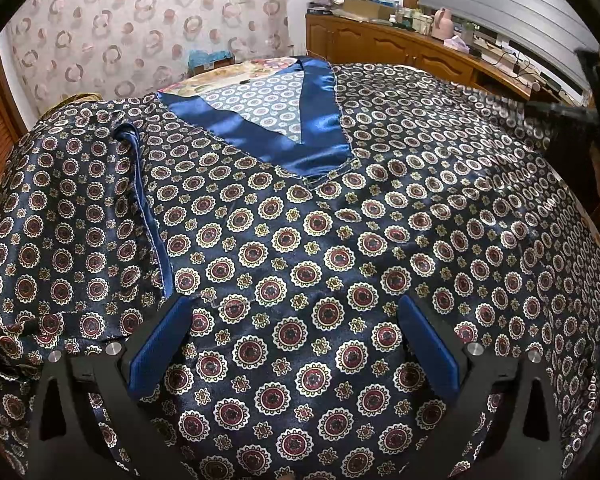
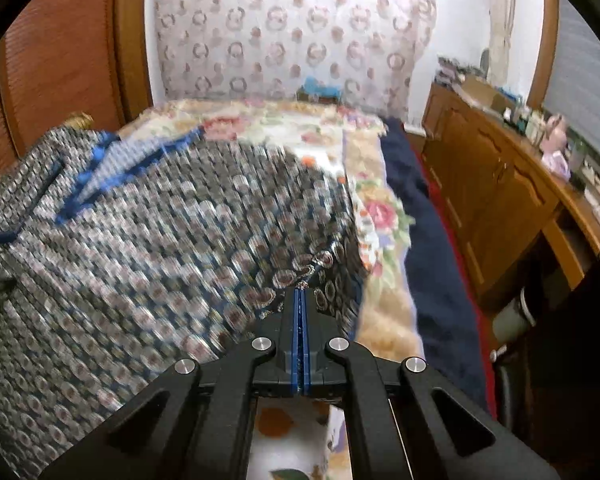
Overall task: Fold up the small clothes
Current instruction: 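Close the right tool on the sleeve cuff nearest it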
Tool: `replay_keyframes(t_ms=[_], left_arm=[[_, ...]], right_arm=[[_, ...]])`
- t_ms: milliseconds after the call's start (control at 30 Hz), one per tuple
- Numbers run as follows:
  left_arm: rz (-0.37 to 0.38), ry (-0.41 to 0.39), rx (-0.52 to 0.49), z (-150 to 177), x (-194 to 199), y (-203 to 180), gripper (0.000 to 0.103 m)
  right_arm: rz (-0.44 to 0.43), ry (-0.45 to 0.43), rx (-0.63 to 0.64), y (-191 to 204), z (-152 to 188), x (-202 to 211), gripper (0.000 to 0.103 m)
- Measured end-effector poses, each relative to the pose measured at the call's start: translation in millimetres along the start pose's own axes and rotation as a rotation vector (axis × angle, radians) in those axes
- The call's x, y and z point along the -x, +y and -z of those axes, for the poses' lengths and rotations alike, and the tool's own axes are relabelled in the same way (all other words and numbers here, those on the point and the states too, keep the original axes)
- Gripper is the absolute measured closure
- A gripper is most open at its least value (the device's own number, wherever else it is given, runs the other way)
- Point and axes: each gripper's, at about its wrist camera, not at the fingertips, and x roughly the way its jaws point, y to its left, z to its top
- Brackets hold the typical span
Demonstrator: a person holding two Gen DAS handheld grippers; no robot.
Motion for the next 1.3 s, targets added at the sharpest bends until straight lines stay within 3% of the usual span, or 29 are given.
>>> replay_keyframes(t_ms=[233, 400, 600, 633, 667, 700, 767, 967, 1100, 1167, 1200, 1300], left_arm=[[0.002, 0.001, 0.001, 2, 2, 0, 0.000], [0.002, 0.001, 0.002, 2, 2, 0, 0.000], [0.001, 0.001, 0.002, 2, 2, 1, 0.000], [0.001, 0.001, 0.002, 2, 2, 0, 0.000], [0.001, 0.001, 0.002, 2, 2, 1, 0.000], [0.001, 0.001, 0.002, 2, 2, 1, 0.000], [0.001, 0.002, 0.002, 2, 2, 0, 0.000], [-0.009, -0.006, 0.011, 4, 5, 2, 0.000], [-0.021, -0.061, 0.044, 7, 23, 7, 0.000], [-0.006, -0.088, 0.060, 10, 37, 7, 0.000], [-0.002, -0.106, 0.064, 12, 44, 6, 0.000], [0.014, -0.173, 0.086, 16, 69, 6, 0.000]], right_arm=[[-0.089, -0.091, 0.124, 60, -31, 17, 0.102], [-0.161, -0.056, 0.203, 110, -29, 1, 0.102], [-0.205, -0.026, 0.187, 125, -13, -13, 0.101], [-0.219, -0.031, 0.173, 121, -13, -13, 0.097], [-0.214, -0.036, 0.159, 116, -13, -13, 0.087], [-0.195, -0.045, 0.139, 110, -14, -11, 0.069], [-0.172, -0.057, 0.097, 84, -15, -11, 0.054], [-0.115, 0.023, -0.041, 46, -10, -37, 0.054], [-0.092, 0.095, -0.099, 32, -7, -65, 0.054], [-0.123, 0.109, -0.122, 32, -8, -76, 0.055], [-0.164, 0.090, -0.134, 31, -9, -76, 0.068], [-0.198, 0.088, -0.133, 31, -14, -81, 0.094]])
